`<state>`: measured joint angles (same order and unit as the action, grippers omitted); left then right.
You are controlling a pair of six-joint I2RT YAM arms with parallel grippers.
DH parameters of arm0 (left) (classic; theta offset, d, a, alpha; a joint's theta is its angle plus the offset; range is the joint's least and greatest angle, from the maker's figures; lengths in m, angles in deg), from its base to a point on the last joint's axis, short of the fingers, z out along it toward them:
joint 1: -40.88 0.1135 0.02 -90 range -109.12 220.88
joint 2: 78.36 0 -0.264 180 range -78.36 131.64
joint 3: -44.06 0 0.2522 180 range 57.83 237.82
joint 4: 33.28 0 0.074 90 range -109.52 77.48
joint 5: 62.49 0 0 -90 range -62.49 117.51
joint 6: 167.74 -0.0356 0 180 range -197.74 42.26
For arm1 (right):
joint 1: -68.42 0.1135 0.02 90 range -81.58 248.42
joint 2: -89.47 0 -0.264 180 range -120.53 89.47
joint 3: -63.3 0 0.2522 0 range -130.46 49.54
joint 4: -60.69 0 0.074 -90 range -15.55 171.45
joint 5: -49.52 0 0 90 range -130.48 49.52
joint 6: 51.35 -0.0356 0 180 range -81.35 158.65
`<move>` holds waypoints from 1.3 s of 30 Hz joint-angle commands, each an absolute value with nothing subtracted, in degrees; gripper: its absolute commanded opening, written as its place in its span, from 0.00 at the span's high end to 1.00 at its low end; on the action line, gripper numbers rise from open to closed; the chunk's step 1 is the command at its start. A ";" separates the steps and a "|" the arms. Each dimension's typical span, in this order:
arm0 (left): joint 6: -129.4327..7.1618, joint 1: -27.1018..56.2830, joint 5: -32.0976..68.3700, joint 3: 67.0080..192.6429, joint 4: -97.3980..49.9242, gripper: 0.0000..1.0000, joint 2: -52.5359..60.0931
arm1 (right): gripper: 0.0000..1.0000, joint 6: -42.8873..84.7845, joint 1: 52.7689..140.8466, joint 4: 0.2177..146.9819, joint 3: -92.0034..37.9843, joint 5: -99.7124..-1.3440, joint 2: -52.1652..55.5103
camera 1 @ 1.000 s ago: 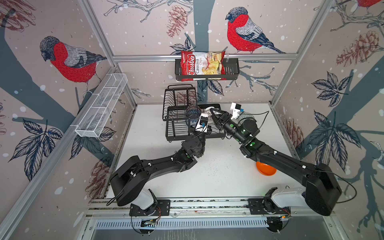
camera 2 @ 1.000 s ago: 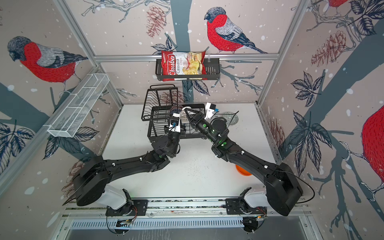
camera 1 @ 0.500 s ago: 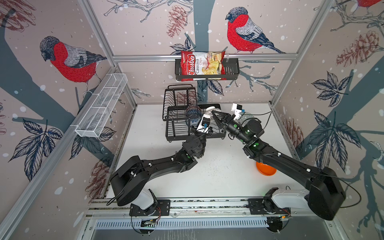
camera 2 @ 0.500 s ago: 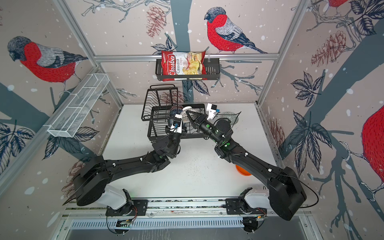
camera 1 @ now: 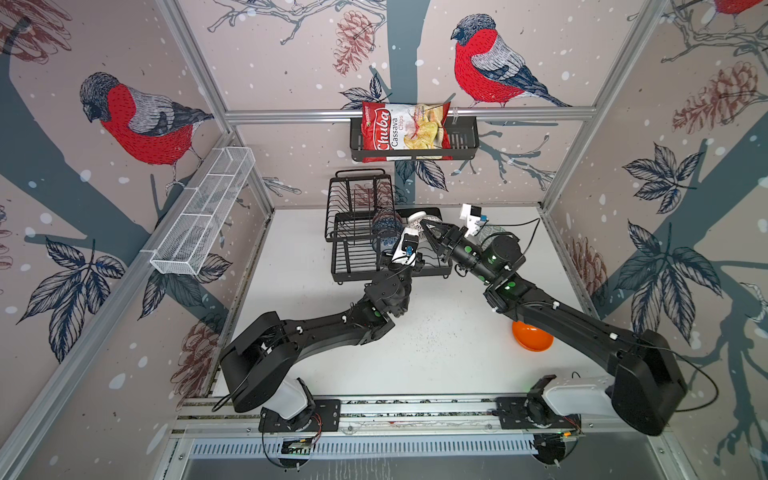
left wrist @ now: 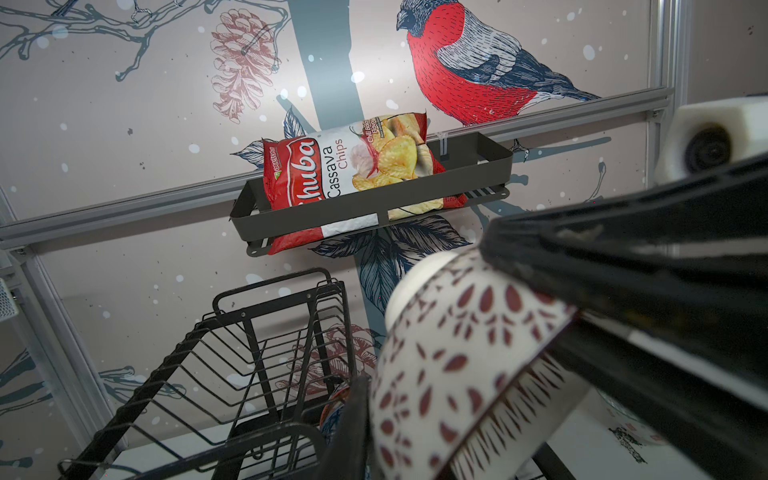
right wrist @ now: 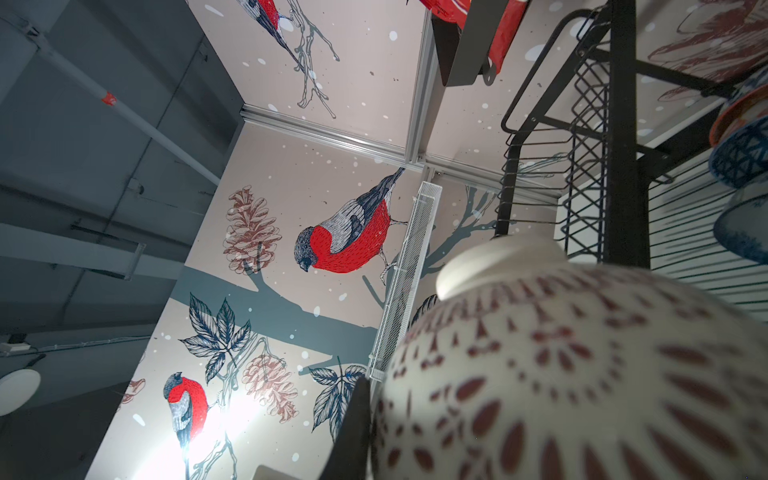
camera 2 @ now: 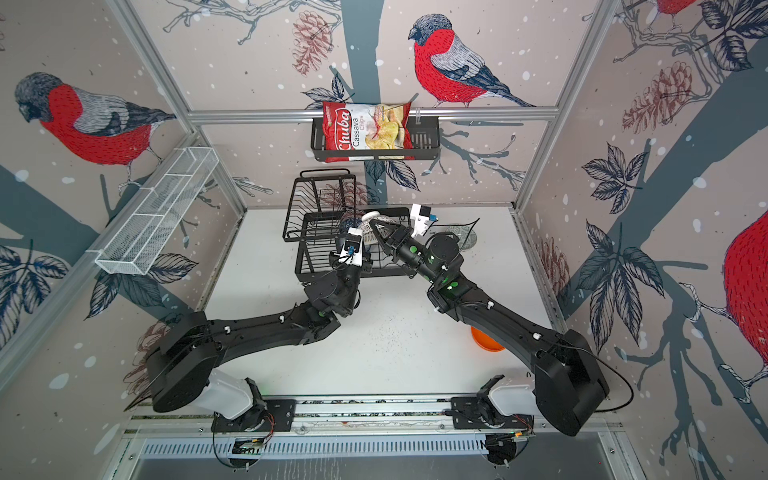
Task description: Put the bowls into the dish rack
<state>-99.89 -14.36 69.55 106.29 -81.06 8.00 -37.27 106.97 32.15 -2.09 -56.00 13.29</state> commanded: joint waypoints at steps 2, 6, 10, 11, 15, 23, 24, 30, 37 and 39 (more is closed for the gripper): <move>-98.23 -14.58 68.61 106.78 -85.33 0.73 7.04 | 1.00 -30.87 106.28 27.29 -2.46 -49.52 13.37; -98.08 -14.58 68.62 106.92 -84.47 0.67 7.14 | 1.00 -30.66 105.83 25.95 -1.41 -48.65 13.99; -98.05 -14.58 68.91 107.22 -83.69 0.60 6.99 | 1.00 -30.23 105.05 23.50 -0.30 -48.56 14.54; -97.96 -14.50 69.48 107.34 -83.47 0.56 6.90 | 1.00 -30.03 104.75 23.08 -0.04 -48.35 14.66; -97.71 -14.24 70.00 107.44 -82.79 0.40 6.54 | 1.00 -29.50 103.56 21.41 1.34 -47.44 15.52; -91.32 -10.70 63.64 111.82 -65.64 0.02 4.00 | 1.00 -25.98 102.20 20.02 2.48 -44.93 15.80; -90.07 -9.58 62.05 112.92 -62.93 0.02 3.82 | 1.00 -25.59 102.09 19.53 2.60 -44.71 15.48; -79.29 -0.62 47.78 124.36 -42.70 0.02 5.00 | 1.00 -25.51 101.18 13.10 4.92 -43.61 11.73; -78.05 5.22 37.68 128.38 -36.62 0.02 5.31 | 1.00 -24.20 99.13 9.31 3.68 -43.78 3.29; -79.62 5.97 36.42 130.78 -33.55 0.02 6.48 | 1.00 -25.02 98.34 8.84 2.33 -44.31 -0.37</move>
